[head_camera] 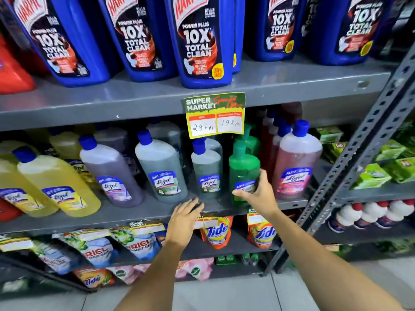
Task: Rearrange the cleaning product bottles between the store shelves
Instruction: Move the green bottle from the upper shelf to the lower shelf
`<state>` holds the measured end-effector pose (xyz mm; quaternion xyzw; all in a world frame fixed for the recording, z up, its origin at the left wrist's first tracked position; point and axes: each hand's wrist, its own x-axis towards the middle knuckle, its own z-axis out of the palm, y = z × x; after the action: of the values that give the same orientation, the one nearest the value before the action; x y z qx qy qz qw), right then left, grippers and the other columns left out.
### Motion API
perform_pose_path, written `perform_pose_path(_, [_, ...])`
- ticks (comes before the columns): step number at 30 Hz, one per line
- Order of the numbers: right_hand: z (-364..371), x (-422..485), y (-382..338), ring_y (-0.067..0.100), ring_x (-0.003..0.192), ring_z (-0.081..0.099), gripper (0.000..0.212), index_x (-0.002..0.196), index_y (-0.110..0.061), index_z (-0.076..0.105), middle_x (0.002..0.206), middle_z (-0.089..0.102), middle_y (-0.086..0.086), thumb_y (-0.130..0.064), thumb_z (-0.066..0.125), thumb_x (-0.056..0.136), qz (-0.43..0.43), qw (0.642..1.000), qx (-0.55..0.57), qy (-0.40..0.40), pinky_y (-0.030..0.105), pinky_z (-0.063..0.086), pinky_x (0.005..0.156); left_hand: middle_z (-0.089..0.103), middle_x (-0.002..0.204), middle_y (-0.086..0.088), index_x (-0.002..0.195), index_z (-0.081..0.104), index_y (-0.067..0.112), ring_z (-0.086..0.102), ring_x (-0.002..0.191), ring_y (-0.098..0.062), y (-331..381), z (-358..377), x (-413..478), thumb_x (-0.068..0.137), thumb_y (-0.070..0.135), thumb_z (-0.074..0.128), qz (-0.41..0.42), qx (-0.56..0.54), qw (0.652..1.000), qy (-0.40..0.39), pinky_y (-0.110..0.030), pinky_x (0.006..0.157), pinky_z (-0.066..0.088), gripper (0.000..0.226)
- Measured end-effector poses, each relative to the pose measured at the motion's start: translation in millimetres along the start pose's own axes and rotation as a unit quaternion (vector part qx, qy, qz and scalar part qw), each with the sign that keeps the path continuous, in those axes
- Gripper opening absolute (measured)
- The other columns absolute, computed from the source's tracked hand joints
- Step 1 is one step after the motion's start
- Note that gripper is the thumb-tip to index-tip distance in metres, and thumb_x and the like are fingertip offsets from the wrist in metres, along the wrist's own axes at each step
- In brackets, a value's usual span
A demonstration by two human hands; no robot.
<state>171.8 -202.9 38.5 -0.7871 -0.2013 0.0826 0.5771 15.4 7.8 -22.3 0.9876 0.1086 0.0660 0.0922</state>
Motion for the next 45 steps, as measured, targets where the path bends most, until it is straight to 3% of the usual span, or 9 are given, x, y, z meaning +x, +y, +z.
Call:
perform_pose_path(4, [5,0,3,-0.011,0.097,0.062,0.081,0.131,-0.020,0.039,0.111,0.064,-0.013,-0.020,0.090,0.068,0.007,1.000,0.005,-0.015,0.028,0.053,0.091,0.034,0.154,-0.002,0.142,0.041,0.025,0.029,0.142,-0.020,0,3,-1,0.091,-0.003,0.046,-0.006,-0.025,1.000,0.016,-0.037,0.119,0.018,0.059])
perform_pose_path(7, [11,-11,7,0.000,0.110,0.062,0.090,0.139,-0.021,0.036,0.123,0.063,-0.007,-0.025,0.090,0.066,0.003,1.000,0.004,0.003,0.037,0.051,0.100,0.033,0.155,-0.001,0.143,0.039,0.025,0.029,0.142,-0.019,2,4,-2,0.090,-0.005,0.046,-0.003,-0.025,0.999,0.027,-0.037,0.119,0.018,0.062])
perform_pose_path(13, [51,-33,6,0.015,0.133,0.043,0.124,0.150,-0.031,0.016,0.142,0.044,-0.001,-0.035,0.095,0.055,0.044,0.990,-0.046,0.129,0.033,0.042,0.104,0.043,0.148,-0.007,0.138,0.048,0.019,0.038,0.137,-0.026,6,3,-3,0.085,-0.012,0.051,-0.006,-0.049,0.997,0.058,-0.043,0.116,0.027,0.062])
perform_pose_path(17, [56,-24,7,0.024,0.124,0.053,0.108,0.144,-0.022,0.028,0.134,0.050,0.004,-0.034,0.093,0.060,0.088,0.981,-0.068,0.156,0.039,0.048,0.094,0.037,0.153,-0.003,0.142,0.041,0.023,0.031,0.141,-0.022,5,3,-4,0.089,-0.007,0.047,-0.009,-0.041,0.998,0.042,-0.039,0.118,0.021,0.061])
perform_pose_path(22, [47,-17,12,0.026,0.120,0.056,0.098,0.140,-0.017,0.034,0.133,0.052,0.005,-0.034,0.091,0.063,0.090,0.979,-0.083,0.164,0.039,0.050,0.093,0.038,0.152,-0.003,0.142,0.042,0.023,0.032,0.140,-0.022,5,2,-4,0.088,-0.010,0.047,-0.009,-0.045,0.998,0.043,-0.038,0.119,0.021,0.064])
perform_pose_path(35, [49,-18,9,0.030,0.110,0.062,0.094,0.139,-0.019,0.032,0.130,0.055,0.005,-0.036,0.089,0.066,0.108,0.973,-0.095,0.182,0.043,0.053,0.088,0.035,0.154,0.000,0.143,0.039,0.025,0.029,0.141,-0.020,3,3,-3,0.090,-0.007,0.047,-0.012,-0.042,0.998,0.036,-0.037,0.119,0.020,0.063])
perform_pose_path(45, [36,-15,14,0.026,0.111,0.061,0.094,0.137,-0.021,0.033,0.124,0.060,0.004,-0.032,0.090,0.064,0.082,0.984,-0.071,0.140,0.046,0.051,0.095,0.035,0.154,-0.003,0.144,0.038,0.023,0.029,0.142,-0.021,5,2,-2,0.087,-0.010,0.047,-0.009,-0.033,0.999,0.037,-0.036,0.119,0.020,0.066])
